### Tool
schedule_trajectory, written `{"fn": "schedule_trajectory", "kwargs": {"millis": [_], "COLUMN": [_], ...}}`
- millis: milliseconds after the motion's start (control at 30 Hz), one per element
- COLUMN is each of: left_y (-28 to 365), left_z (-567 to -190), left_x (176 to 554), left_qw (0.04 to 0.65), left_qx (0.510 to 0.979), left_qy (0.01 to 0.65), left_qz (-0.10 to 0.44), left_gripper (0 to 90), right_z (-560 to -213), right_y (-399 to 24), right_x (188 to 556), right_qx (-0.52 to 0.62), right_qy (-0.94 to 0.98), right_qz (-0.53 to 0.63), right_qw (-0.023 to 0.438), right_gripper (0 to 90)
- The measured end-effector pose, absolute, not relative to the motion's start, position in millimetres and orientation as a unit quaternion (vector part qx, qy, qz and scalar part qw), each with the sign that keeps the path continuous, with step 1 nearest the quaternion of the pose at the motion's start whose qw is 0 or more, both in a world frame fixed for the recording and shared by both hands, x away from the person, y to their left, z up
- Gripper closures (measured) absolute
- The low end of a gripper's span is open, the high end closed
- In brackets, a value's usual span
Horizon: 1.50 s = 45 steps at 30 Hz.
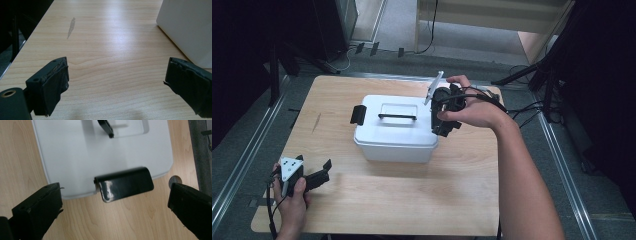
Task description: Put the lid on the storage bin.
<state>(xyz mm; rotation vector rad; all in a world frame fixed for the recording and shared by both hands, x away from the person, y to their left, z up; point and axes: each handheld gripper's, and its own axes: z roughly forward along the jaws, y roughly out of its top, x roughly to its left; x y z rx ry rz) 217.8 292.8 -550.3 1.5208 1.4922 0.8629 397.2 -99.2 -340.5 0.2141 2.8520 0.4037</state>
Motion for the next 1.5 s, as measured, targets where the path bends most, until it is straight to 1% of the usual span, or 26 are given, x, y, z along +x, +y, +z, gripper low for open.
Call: {"fn": "schedule_trajectory", "kwargs": {"millis": [233, 400, 600, 933, 1067, 1167, 1200, 1500], "left_y": [293, 292, 292, 292, 292, 292, 292, 292], "left_z": [-550, -550, -550, -550, -550, -550, -550, -550], "left_x": [218, 217, 217, 217, 217, 217, 217, 217], "left_qw": [0.409, 0.408, 0.408, 0.407, 0.408, 0.408, 0.408, 0.408], "left_qx": [0.604, 0.604, 0.605, 0.606, 0.606, 0.606, 0.606, 0.605], "left_qy": [0.592, 0.591, 0.591, 0.590, 0.590, 0.590, 0.590, 0.590], "left_qz": [0.343, 0.345, 0.345, 0.345, 0.345, 0.344, 0.344, 0.344], "left_gripper": [5.6, 5.6, 5.6, 5.6, 5.6, 5.6, 5.6, 5.6], "right_z": [-346, -356, -364, -379, -390, -392, -398, -418], "right_y": [-117, -134, -144, -162, -171, -173, -178, -201], "right_x": [394, 391, 385, 370, 364, 363, 359, 351], "right_qx": [0.084, 0.090, 0.096, 0.101, 0.112, 0.112, 0.121, 0.146], "right_qy": [0.979, 0.979, 0.978, 0.976, 0.974, 0.974, 0.973, 0.964], "right_qz": [0.135, 0.135, 0.140, 0.145, 0.149, 0.150, 0.151, 0.176], "right_qw": [0.127, 0.124, 0.121, 0.131, 0.130, 0.129, 0.128, 0.137], "right_gripper": [0.0, 0.0, 0.0, 0.0, 0.0, 0.0, 0.0, 0.0]}}
